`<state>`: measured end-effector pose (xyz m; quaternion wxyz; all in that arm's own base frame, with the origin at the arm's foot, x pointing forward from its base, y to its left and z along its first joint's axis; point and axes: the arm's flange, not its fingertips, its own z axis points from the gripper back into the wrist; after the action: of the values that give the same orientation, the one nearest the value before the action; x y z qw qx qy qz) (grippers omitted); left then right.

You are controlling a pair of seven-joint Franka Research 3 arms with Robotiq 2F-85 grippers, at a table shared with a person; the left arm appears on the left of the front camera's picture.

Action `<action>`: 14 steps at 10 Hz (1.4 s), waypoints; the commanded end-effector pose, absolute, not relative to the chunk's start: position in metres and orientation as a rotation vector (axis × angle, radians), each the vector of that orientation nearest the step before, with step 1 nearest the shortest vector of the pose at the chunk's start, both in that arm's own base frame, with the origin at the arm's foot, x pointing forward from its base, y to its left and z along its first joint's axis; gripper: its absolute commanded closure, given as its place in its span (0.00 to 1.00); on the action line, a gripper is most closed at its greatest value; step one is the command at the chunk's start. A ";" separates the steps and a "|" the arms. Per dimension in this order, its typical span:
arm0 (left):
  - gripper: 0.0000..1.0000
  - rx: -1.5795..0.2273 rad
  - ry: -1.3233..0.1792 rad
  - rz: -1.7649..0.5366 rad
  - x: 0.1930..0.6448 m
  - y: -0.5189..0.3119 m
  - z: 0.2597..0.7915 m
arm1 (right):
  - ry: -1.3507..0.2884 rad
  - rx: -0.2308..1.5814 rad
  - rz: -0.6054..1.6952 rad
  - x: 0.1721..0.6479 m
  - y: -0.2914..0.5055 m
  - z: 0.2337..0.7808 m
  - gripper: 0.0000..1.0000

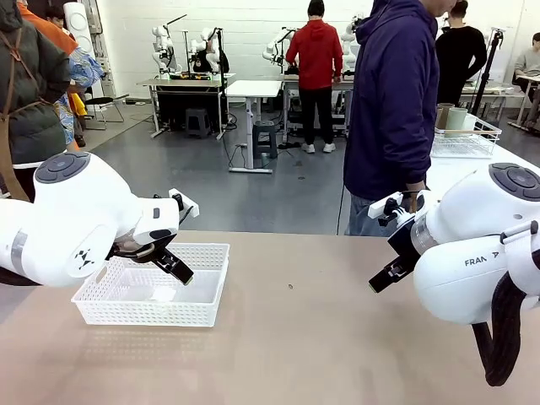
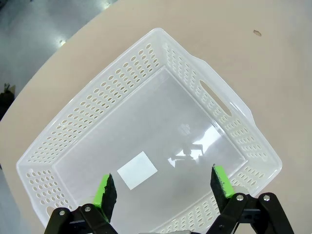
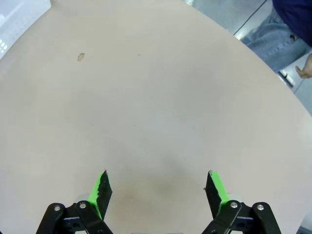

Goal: Clean and organize the cups into the basket.
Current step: Pick up the Organizing basket and move it to the center of the table, then pick up the Reusable plastic cup from the right side of the table and place it inside the Organizing basket.

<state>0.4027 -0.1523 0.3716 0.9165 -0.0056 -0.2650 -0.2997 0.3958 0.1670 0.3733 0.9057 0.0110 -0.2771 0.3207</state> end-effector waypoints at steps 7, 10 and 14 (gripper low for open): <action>0.00 0.030 -0.516 -0.654 0.388 -0.149 0.394 | -0.603 -0.032 0.684 0.370 0.169 0.396 0.00; 0.00 0.131 -0.465 -0.660 0.342 -0.131 0.447 | -0.602 -0.145 0.684 0.296 0.158 0.442 0.00; 0.00 0.153 -0.523 -0.671 0.280 -0.108 0.481 | -0.603 -0.228 0.666 0.212 0.146 0.457 0.00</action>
<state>0.3214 -0.1245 0.5113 0.9134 0.0792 -0.2393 -0.3196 0.2821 0.1829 0.5220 0.8945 -0.1057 -0.2871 0.3259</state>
